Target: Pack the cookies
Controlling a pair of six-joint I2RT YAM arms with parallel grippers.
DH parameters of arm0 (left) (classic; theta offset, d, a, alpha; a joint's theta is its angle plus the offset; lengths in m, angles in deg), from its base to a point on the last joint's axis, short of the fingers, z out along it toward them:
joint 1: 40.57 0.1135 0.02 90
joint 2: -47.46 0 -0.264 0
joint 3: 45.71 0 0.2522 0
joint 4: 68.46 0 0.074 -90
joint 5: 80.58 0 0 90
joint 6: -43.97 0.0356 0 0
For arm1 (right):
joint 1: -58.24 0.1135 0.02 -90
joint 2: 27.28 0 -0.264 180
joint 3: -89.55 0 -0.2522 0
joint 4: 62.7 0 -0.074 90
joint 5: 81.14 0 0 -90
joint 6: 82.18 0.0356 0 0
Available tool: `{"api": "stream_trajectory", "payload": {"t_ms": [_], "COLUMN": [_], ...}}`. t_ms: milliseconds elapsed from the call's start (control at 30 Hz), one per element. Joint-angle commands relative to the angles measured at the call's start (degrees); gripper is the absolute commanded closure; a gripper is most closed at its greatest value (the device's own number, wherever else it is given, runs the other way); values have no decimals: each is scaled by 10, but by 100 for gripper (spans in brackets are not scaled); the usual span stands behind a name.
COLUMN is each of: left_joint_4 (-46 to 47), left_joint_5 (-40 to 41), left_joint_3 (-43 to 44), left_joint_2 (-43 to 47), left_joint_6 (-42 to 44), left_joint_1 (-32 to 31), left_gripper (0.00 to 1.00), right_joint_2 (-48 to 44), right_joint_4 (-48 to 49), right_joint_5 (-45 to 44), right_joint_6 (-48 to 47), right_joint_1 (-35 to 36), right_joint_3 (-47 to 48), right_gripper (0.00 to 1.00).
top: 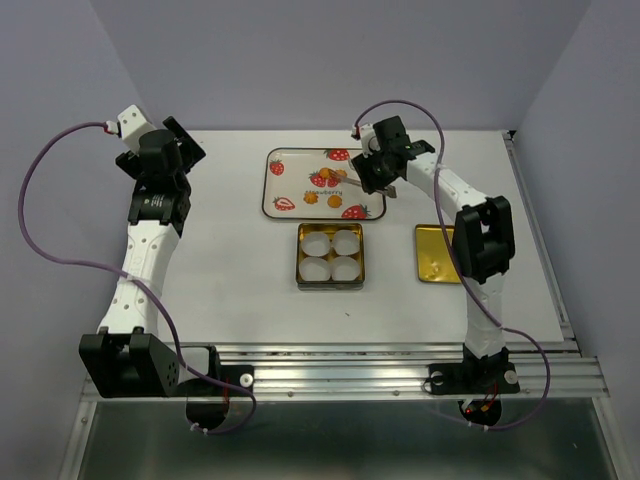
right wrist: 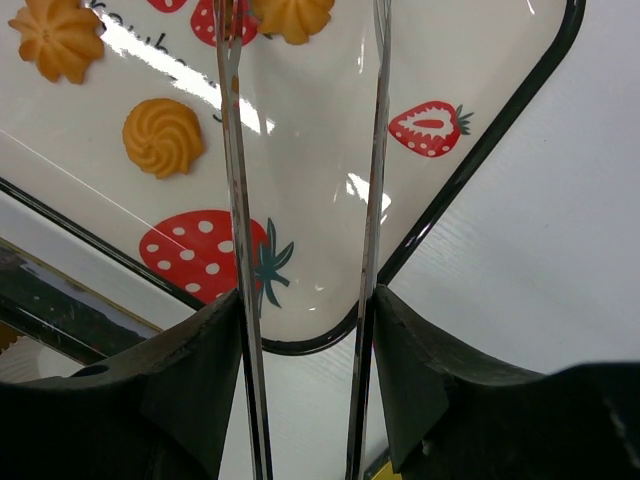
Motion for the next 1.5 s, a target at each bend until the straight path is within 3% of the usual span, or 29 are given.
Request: {"api": "stream_trajectory", "payload": {"t_ms": [0,500,867,1167,1467], "left_joint_4": [17,13,13,19,41], "left_joint_5": [15,17,13,-7,-76], "left_joint_3": [22,23,28,23,5], "left_joint_2": [-2,-3,-1,0,-1], "left_joint_6": [4,-5,-8,-10,-5], "left_joint_1": [2,2,2,2,2], "left_gripper": [1,1,1,1,1], "right_joint_2": [12,11,4,-60,-137], "right_joint_4": [1,-16,-21,30,65], "right_joint_5": [-13,17,7,12,26], "right_joint_6": [7,19,44,62,73], "right_joint_1": [3,3,3,3,3], "right_joint_3": [33,33,45,1,-74], "right_gripper": [43,48,64,68,70]}}
